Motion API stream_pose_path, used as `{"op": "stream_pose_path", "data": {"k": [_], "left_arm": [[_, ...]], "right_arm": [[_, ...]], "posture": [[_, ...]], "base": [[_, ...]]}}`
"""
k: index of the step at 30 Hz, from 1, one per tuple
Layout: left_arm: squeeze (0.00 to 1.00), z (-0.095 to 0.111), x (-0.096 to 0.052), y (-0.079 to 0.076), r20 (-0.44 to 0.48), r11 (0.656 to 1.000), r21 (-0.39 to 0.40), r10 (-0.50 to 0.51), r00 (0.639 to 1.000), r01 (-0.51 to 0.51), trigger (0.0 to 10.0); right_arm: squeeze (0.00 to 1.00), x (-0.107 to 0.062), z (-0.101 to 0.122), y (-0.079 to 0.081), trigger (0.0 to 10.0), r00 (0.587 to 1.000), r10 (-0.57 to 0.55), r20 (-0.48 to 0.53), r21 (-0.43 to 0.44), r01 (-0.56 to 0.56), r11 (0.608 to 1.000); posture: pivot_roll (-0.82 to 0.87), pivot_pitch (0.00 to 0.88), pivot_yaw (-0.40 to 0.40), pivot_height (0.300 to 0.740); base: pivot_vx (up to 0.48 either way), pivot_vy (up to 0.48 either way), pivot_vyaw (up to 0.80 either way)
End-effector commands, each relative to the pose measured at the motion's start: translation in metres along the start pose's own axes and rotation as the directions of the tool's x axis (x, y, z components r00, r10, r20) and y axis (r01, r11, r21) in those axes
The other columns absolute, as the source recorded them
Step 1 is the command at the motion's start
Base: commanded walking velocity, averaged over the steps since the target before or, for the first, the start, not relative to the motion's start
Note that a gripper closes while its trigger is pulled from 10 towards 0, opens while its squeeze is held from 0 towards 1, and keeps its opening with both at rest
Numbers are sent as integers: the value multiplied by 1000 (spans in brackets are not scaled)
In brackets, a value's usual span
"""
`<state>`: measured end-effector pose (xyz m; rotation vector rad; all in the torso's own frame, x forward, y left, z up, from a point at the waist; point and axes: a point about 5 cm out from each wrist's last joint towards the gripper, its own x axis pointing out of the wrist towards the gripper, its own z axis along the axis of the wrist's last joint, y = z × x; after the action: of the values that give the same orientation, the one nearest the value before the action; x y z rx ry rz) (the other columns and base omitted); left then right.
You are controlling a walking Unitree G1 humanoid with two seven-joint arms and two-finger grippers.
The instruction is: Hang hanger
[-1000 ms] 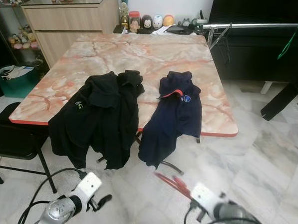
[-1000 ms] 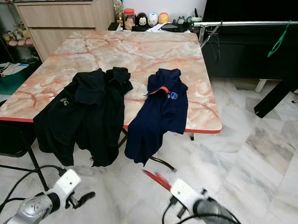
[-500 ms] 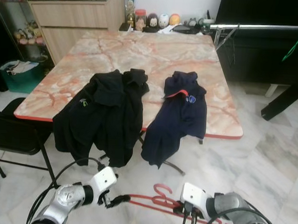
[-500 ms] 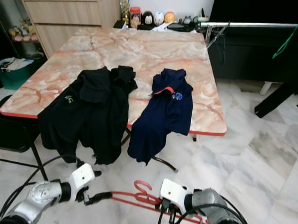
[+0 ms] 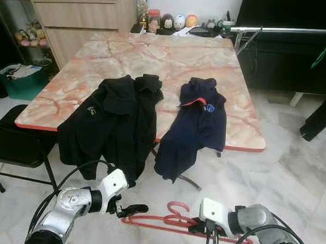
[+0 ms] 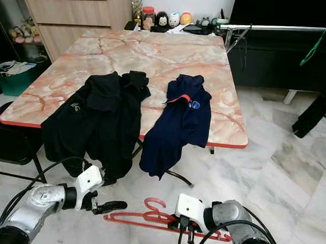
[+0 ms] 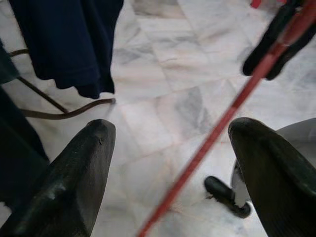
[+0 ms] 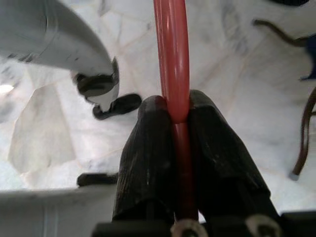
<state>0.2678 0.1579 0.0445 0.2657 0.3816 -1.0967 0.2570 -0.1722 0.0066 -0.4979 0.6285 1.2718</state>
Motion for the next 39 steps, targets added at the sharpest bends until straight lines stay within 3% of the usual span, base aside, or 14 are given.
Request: {"op": "stream_pose_path", "data": {"k": [1, 18, 39], "left_arm": [[0, 1, -2, 0, -19, 1000, 7, -18, 1000, 18, 10000], [0, 5, 19, -2, -43, 999, -3, -50, 998, 50, 10000], [0, 0, 32, -2, -65, 999, -6, -50, 997, 50, 10000]], "right_arm": [[0, 1, 10, -5, 10000, 999, -25, 43, -16, 25, 1000], [0, 15, 39, -14, 10000, 988, -8, 152, -14, 11, 1000], [0, 21, 42, -16, 10000, 987, -24, 157, 10, 23, 1000]], "posture": [[95, 0, 4, 740], [108, 0, -8, 740], [109, 0, -9, 740]], "base": [[0, 0, 0], [0, 0, 0], [0, 0, 0]]}}
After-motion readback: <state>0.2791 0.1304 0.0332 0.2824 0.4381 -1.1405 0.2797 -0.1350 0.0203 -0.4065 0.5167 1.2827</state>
